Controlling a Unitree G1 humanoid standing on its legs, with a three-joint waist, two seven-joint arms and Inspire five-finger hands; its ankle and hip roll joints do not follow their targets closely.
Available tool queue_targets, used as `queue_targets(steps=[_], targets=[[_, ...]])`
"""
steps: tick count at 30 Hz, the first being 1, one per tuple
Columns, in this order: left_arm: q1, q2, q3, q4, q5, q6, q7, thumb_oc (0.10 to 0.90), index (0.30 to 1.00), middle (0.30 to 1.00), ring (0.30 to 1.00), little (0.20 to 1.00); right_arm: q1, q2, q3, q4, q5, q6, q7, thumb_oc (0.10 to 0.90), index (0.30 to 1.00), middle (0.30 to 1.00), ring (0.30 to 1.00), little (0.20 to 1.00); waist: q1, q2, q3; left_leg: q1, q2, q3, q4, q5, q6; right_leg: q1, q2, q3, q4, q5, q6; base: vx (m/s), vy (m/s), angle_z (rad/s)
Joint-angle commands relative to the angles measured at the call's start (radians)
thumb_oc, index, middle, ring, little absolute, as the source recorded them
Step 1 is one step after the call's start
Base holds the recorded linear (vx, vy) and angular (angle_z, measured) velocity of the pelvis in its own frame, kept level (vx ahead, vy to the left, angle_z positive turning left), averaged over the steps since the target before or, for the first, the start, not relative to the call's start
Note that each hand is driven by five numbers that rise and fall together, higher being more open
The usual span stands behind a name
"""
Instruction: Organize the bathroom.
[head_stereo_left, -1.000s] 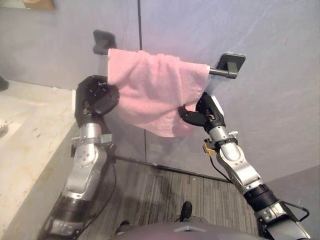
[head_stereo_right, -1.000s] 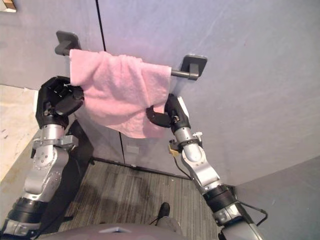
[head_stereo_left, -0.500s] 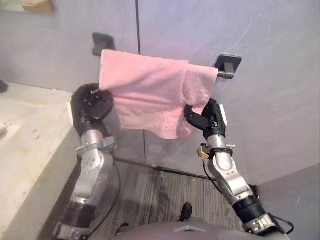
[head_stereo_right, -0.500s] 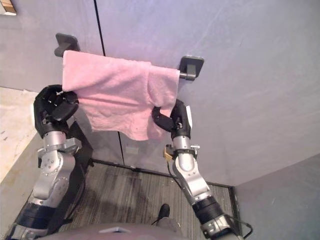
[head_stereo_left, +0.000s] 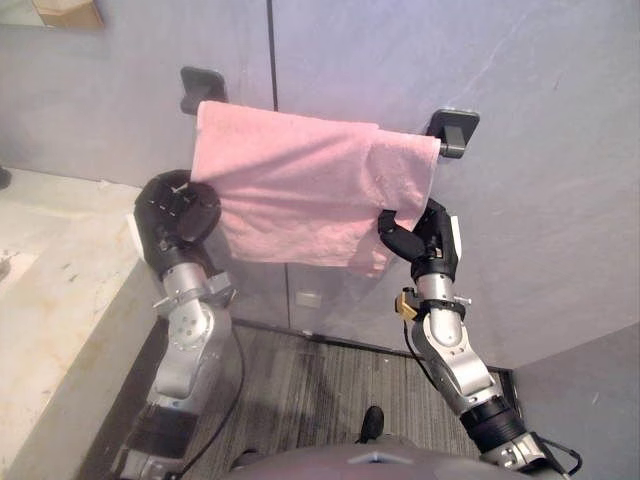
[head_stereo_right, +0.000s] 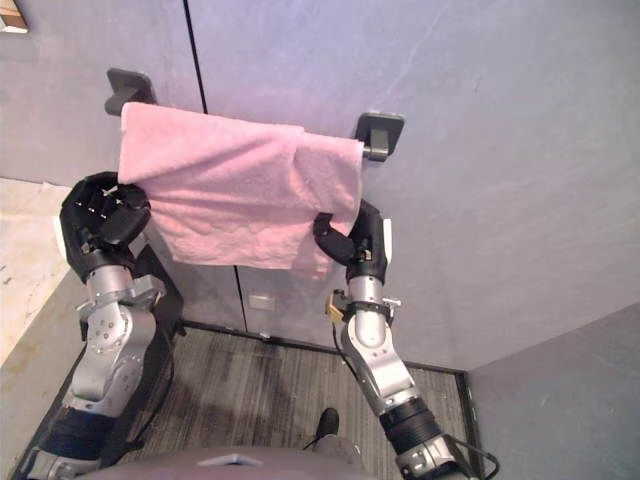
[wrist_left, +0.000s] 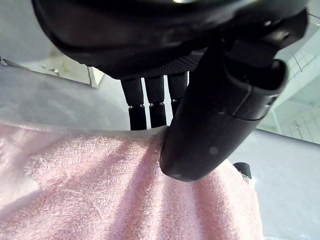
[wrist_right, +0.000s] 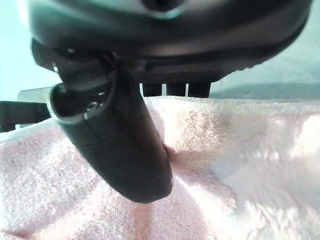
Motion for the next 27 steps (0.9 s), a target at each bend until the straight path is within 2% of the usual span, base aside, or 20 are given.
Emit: queue_targets(steps=[1, 3, 8, 13, 16, 18, 20, 22, 23, 25, 26, 27], targets=[[-0.051, 0.071, 0.055, -0.006, 0.021, -0.02, -0.066, 0.8, 0.9, 0.9, 0.9, 0.9, -0.036, -0.072, -0.118, -0.058, -0.011, -0.085, -0.035, 0.8, 0.9, 0.9, 0.9, 0.9, -0.024, 0.027, -0.027, -0.033, -0.114, 0.072, -0.001, -0.033, 0.115, 0.116, -0.029, -0.023, 0.0, -0.136, 0.124, 0.0, 0.0, 0.0], [-0.031, 0.082, 0.058, 0.01, 0.006, 0.04, -0.136, 0.8, 0.9, 0.9, 0.9, 0.9, -0.014, -0.084, -0.133, -0.045, -0.046, -0.088, -0.038, 0.8, 0.9, 0.9, 0.9, 0.9, -0.028, 0.03, -0.025, -0.032, -0.114, 0.075, -0.001, -0.031, 0.116, 0.115, -0.027, -0.022, 0.004, -0.138, 0.125, 0.0, 0.0, 0.0], [0.027, 0.108, 0.072, 0.057, 0.017, 0.105, -0.226, 0.8, 0.9, 0.9, 0.9, 0.9, 0.048, -0.088, -0.173, 0.001, -0.064, -0.084, -0.021, 0.8, 0.9, 0.9, 0.9, 0.9, -0.04, 0.036, -0.019, -0.033, -0.117, 0.079, -0.001, -0.033, 0.121, 0.109, -0.024, -0.011, 0.011, -0.138, 0.128, -0.03, 0.014, -0.03], [0.112, 0.106, 0.129, 0.121, -0.018, 0.115, -0.269, 0.8, 0.9, 0.9, 0.9, 0.9, 0.122, -0.081, -0.216, 0.087, -0.087, -0.092, 0.019, 0.8, 0.9, 0.9, 0.9, 0.9, -0.049, 0.04, -0.01, -0.033, -0.121, 0.084, -0.001, -0.035, 0.126, 0.1, -0.027, -0.002, 0.012, -0.132, 0.132, -0.03, 0.021, -0.05], [0.16, 0.096, 0.154, 0.175, -0.051, 0.126, -0.297, 0.8, 0.9, 0.9, 0.9, 0.9, 0.156, -0.076, -0.23, 0.148, -0.094, -0.074, 0.028, 0.8, 0.9, 0.9, 0.9, 0.9, -0.05, 0.041, -0.003, -0.035, -0.123, 0.085, -0.001, -0.035, 0.127, 0.095, -0.029, 0.0, 0.014, -0.128, 0.136, -0.03, 0.018, -0.05], [0.187, 0.081, 0.164, 0.212, -0.034, 0.168, -0.342, 0.8, 0.9, 0.9, 0.9, 0.9, 0.175, -0.072, -0.235, 0.188, -0.058, -0.046, 0.039, 0.8, 0.9, 0.9, 0.9, 0.9, -0.051, 0.042, 0.002, -0.035, -0.125, 0.086, -0.001, -0.036, 0.129, 0.092, -0.03, 0.001, 0.017, -0.128, 0.137, -0.04, 0.021, -0.06], [0.214, 0.085, 0.153, 0.254, -0.061, 0.167, -0.362, 0.8, 0.9, 0.9, 0.9, 0.9, 0.195, -0.068, -0.242, 0.242, -0.081, -0.036, 0.056, 0.8, 0.9, 0.9, 0.9, 0.9, -0.053, 0.043, 0.006, -0.036, -0.126, 0.086, -0.001, -0.037, 0.13, 0.09, -0.029, 0.003, 0.021, -0.129, 0.138, -0.06, 0.023, -0.08], [0.238, 0.072, 0.153, 0.328, -0.086, 0.185, -0.372, 0.8, 0.9, 0.9, 0.9, 0.9, 0.204, -0.065, -0.243, 0.326, -0.063, -0.015, 0.058, 0.8, 0.9, 0.9, 0.9, 0.9, -0.052, 0.046, 0.011, -0.038, -0.127, 0.087, -0.001, -0.037, 0.131, 0.087, -0.031, 0.001, 0.024, -0.128, 0.14, -0.06, 0.034, -0.06], [0.246, 0.066, 0.149, 0.388, -0.106, 0.16, -0.39, 0.8, 0.9, 0.9, 0.9, 0.9, 0.21, -0.062, -0.238, 0.377, -0.057, 0.004, 0.057, 0.8, 0.9, 0.9, 0.9, 0.9, -0.053, 0.047, 0.013, -0.038, -0.129, 0.084, -0.001, -0.039, 0.132, 0.084, -0.031, 0.003, 0.027, -0.13, 0.14, -0.05, 0.036, -0.06], [0.252, 0.047, 0.145, 0.468, -0.153, 0.177, -0.415, 0.8, 0.9, 0.9, 0.9, 0.9, 0.212, -0.065, -0.228, 0.453, -0.033, 0.024, 0.07, 0.8, 0.9, 0.9, 0.9, 0.9, -0.053, 0.048, 0.013, -0.038, -0.132, 0.083, -0.001, -0.04, 0.133, 0.085, -0.03, 0.004, 0.028, -0.132, 0.14, -0.04, 0.033, -0.04], [0.25, 0.036, 0.138, 0.542, -0.161, 0.188, -0.412, 0.8, 0.9, 0.9, 0.9, 0.9, 0.212, -0.06, -0.22, 0.511, -0.014, 0.055, 0.074, 0.8, 0.9, 0.9, 0.9, 0.9, -0.053, 0.051, 0.017, -0.033, -0.133, 0.079, -0.001, -0.044, 0.133, 0.092, -0.028, 0.004, 0.03, -0.135, 0.141, -0.05, 0.034, -0.01], [0.243, 0.024, 0.129, 0.659, -0.154, 0.17, -0.44, 0.8, 0.9, 0.9, 0.9, 0.9, 0.208, -0.055, -0.213, 0.615, -0.013, 0.065, 0.113, 0.8, 0.9, 0.9, 0.9, 0.9, -0.052, 0.051, 0.013, -0.039, -0.136, 0.076, -0.001, -0.042, 0.134, 0.086, -0.028, 0.007, 0.033, -0.136, 0.141, -0.05, 0.031, 0.0]])
